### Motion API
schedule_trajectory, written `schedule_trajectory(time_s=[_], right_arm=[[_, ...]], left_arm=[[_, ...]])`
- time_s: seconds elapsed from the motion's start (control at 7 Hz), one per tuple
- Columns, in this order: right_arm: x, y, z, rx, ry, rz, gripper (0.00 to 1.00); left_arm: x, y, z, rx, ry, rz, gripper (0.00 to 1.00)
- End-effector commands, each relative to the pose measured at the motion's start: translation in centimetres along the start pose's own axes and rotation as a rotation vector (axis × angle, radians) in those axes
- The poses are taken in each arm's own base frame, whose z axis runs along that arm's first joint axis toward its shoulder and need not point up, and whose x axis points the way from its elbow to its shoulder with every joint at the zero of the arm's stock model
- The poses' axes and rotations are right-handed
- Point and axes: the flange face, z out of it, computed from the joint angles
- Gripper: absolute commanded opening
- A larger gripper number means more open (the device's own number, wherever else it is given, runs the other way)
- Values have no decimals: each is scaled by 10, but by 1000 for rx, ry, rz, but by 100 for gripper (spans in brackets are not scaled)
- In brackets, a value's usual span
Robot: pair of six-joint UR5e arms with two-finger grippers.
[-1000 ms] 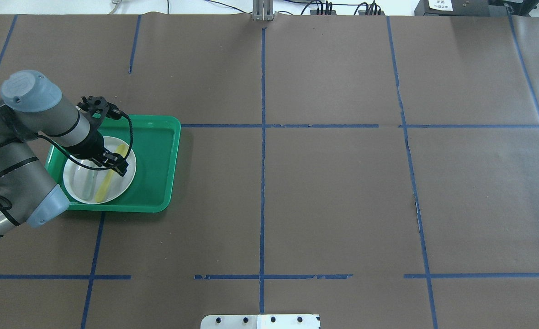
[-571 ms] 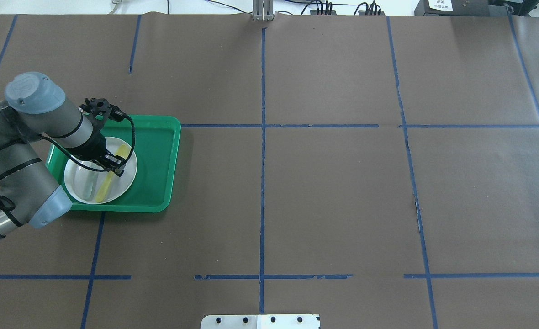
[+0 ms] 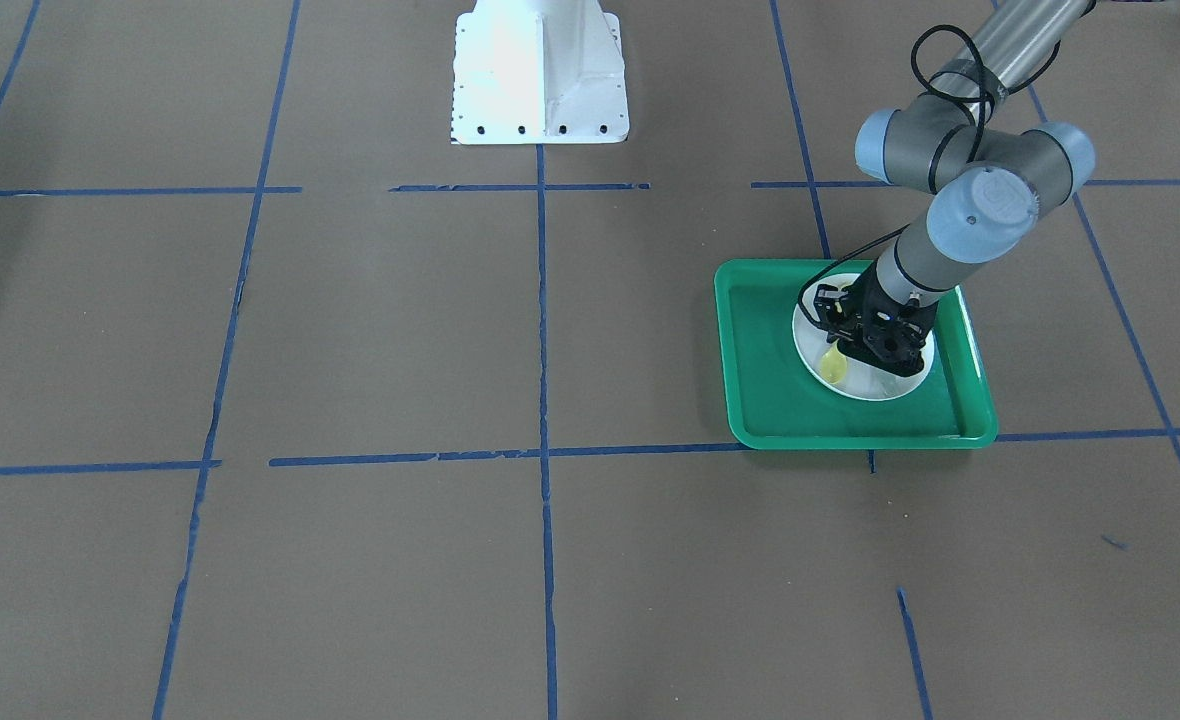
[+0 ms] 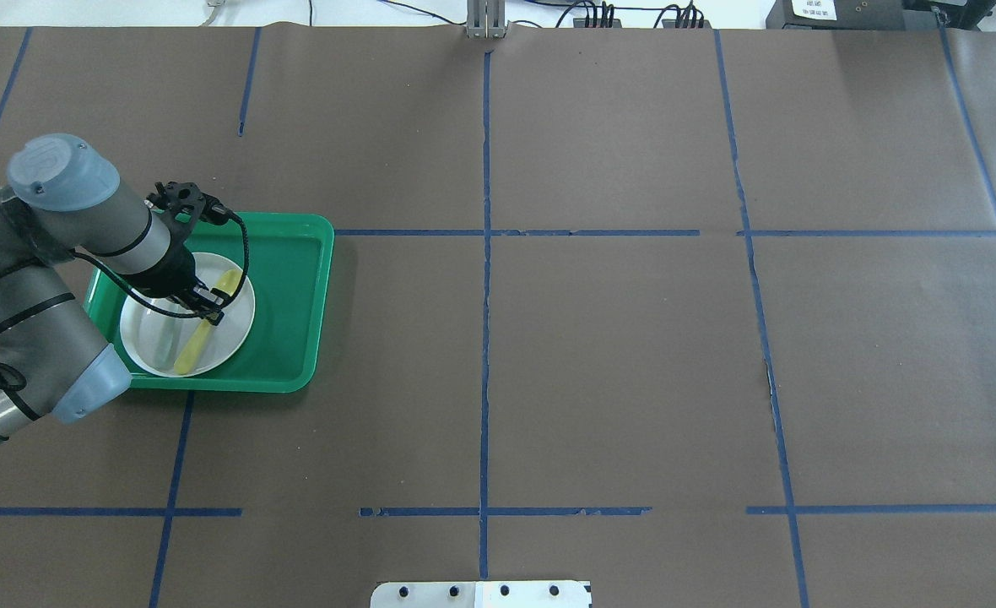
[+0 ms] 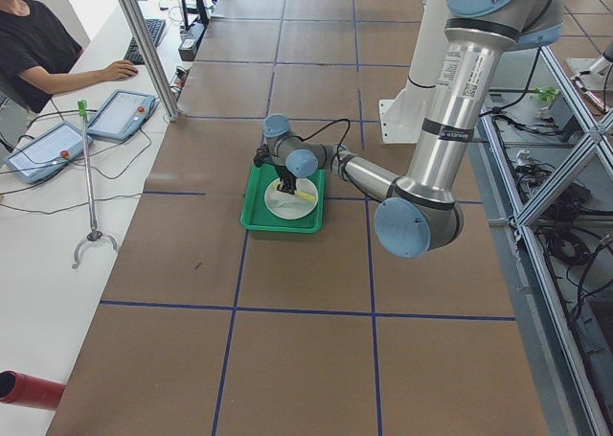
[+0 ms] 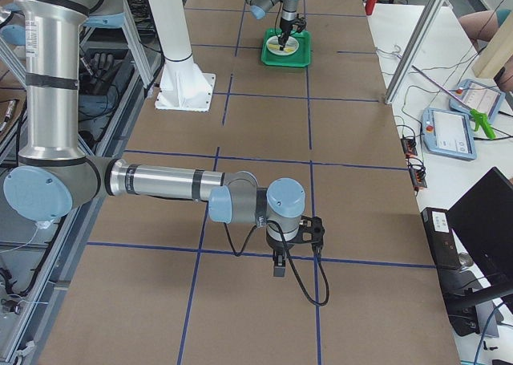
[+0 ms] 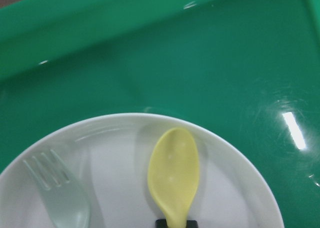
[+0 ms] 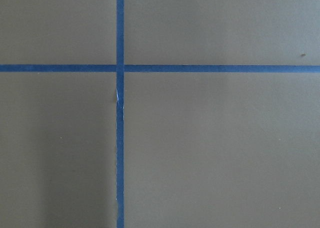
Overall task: Place spoon
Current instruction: 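Close the left gripper on the yellow spoon's handle and lift it, then carry the spoon off the plate and lower it onto the tray beside the plate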
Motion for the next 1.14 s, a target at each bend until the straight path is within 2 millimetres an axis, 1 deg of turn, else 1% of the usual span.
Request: schedule_trajectory(time_s=[0.0, 0.14, 0.29, 0.43, 0.57, 0.71, 1.0], right_arm=[[0, 0, 0, 0, 0, 0, 100], [0, 0, 0, 0, 0, 0, 100], [0, 0, 0, 0, 0, 0, 100], [0, 0, 0, 0, 0, 0, 100], [0, 0, 0, 0, 0, 0, 100], [0, 0, 0, 0, 0, 0, 100], [0, 0, 0, 0, 0, 0, 100]], left_arm=[[22, -2, -29, 48, 33, -131, 0], [34, -10, -34, 58, 48, -230, 0], [49, -24, -40, 71, 64, -274, 0], [63, -32, -32, 61, 71, -329, 0], [69, -29, -20, 40, 68, -326, 0], [70, -32, -19, 41, 67, -317, 0], [66, -48, -1, 25, 50, -339, 0]])
